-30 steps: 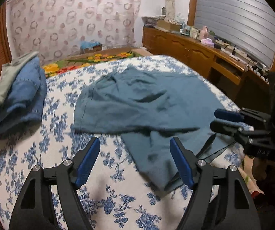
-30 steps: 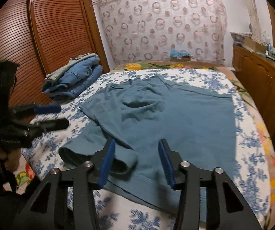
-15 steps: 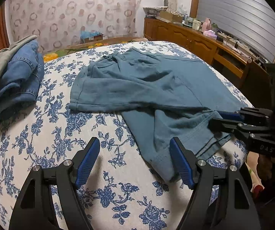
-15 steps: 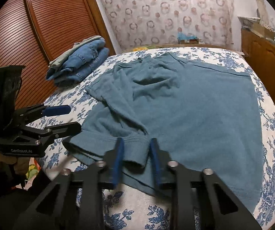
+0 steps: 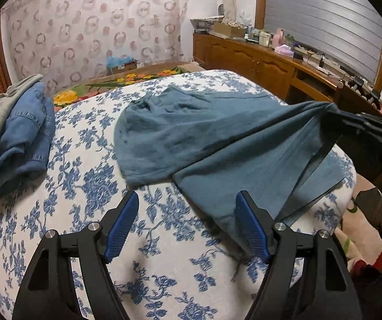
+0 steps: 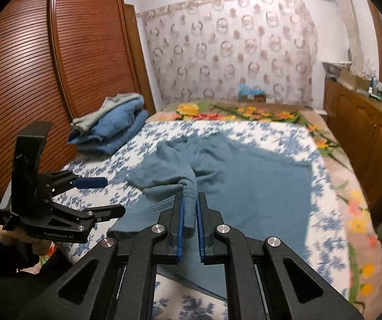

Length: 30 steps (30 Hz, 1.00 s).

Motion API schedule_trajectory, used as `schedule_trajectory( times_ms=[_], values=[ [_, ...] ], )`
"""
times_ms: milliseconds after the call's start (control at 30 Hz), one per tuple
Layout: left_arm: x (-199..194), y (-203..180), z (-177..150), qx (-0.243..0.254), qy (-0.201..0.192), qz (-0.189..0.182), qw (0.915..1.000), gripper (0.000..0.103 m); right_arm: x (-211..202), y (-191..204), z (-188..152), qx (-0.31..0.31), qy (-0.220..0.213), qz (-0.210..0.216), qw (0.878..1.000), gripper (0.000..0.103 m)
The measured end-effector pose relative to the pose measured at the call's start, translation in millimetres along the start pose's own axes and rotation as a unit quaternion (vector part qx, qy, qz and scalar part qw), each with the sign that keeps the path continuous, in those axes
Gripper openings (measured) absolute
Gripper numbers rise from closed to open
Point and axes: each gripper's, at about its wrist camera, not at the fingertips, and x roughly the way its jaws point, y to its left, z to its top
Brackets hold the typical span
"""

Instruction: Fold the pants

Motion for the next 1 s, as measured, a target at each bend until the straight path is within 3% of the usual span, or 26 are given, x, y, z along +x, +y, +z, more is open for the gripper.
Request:
schedule_trajectory(
  times_ms=[300,600,1000],
  values=[
    [2.3,-16.2,14.4,0.014,-0.007,-0.013,0.9998,0.076,-45.8,-9.7,-19.1,0.002,-0.031,-0.037,0.999,0.008],
    [8.5,-30.9,18.1,0.025,-0.001,-0.022,0.9994,0.076,-63.9,-9.2,-46.4,0.018,-0.003,-0.067,0.998,0.008],
    [28.7,-39.3,11.9,0.028,0.025,-0.02,0.9991,0.076,-53.1,-29.5,-57.9,0.061,0.053,-0.067,0.994,0.009]
  ],
)
